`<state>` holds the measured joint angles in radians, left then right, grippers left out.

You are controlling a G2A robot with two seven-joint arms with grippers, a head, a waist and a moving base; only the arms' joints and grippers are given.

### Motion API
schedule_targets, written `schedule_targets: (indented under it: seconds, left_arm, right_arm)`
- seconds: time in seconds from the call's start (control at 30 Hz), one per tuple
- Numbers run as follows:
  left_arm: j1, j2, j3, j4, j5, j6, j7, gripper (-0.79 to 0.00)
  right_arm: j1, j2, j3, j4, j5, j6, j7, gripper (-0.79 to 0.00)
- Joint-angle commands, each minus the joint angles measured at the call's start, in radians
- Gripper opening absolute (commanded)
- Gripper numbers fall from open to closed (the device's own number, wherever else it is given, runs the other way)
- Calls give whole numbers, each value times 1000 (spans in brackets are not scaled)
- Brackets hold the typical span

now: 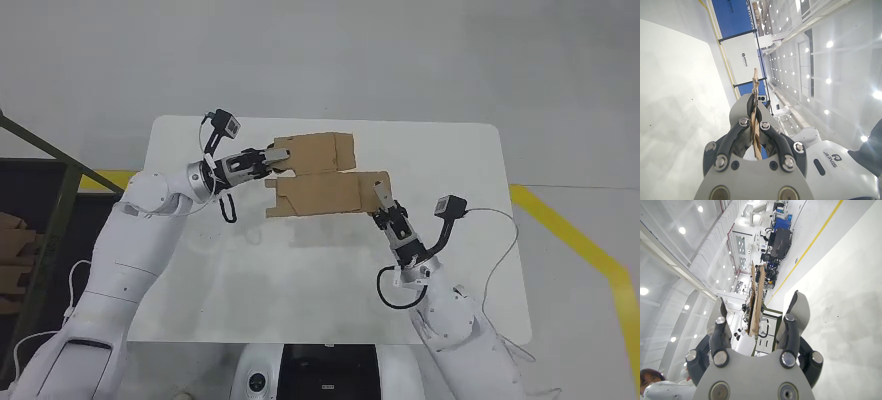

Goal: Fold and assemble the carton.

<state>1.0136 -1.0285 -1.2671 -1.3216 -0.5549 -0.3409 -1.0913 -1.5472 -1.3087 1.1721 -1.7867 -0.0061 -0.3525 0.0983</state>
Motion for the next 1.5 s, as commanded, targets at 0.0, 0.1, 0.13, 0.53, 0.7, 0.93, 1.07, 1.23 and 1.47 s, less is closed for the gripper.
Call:
schedule_targets:
  seconds: [0.0, 0.1, 0.13, 0.53, 0.7, 0.93, 1.07, 1.23, 1.47]
  left_arm:
    - [4, 5, -22, -4, -17, 13, -31, -785]
    - [12, 16, -60, -14, -26, 34, -88, -785]
    - [11, 19, -70, -14, -31, 45, -109, -785]
    - [-39, 40, -83, -46, 96, 76, -243, -785]
    - [-37, 43, -75, -57, 107, 68, -256, -785]
    - [-24, 49, -88, -81, 110, 51, -246, -785]
    - [-16, 53, -93, -87, 122, 47, -239, -785]
    - [-13, 55, -91, -93, 130, 46, -239, -785]
    - [-16, 56, -78, -99, 133, 37, -222, -785]
  right_arm:
    - [5, 6, 22, 10, 18, -16, 72, 0]
    - [26, 15, 38, 37, 97, -85, 243, 0]
    - [35, 17, 34, 51, 147, -110, 305, 0]
    - [149, 34, 26, 141, 253, -119, 634, 0]
    - [172, 39, 12, 155, 252, -80, 695, -123]
    - [186, 46, 0, 166, 251, -44, 755, -135]
    - [192, 51, 2, 170, 279, -31, 800, -212]
    - [200, 57, 12, 175, 284, -21, 824, -409]
    - [214, 64, 10, 189, 289, -17, 856, -557]
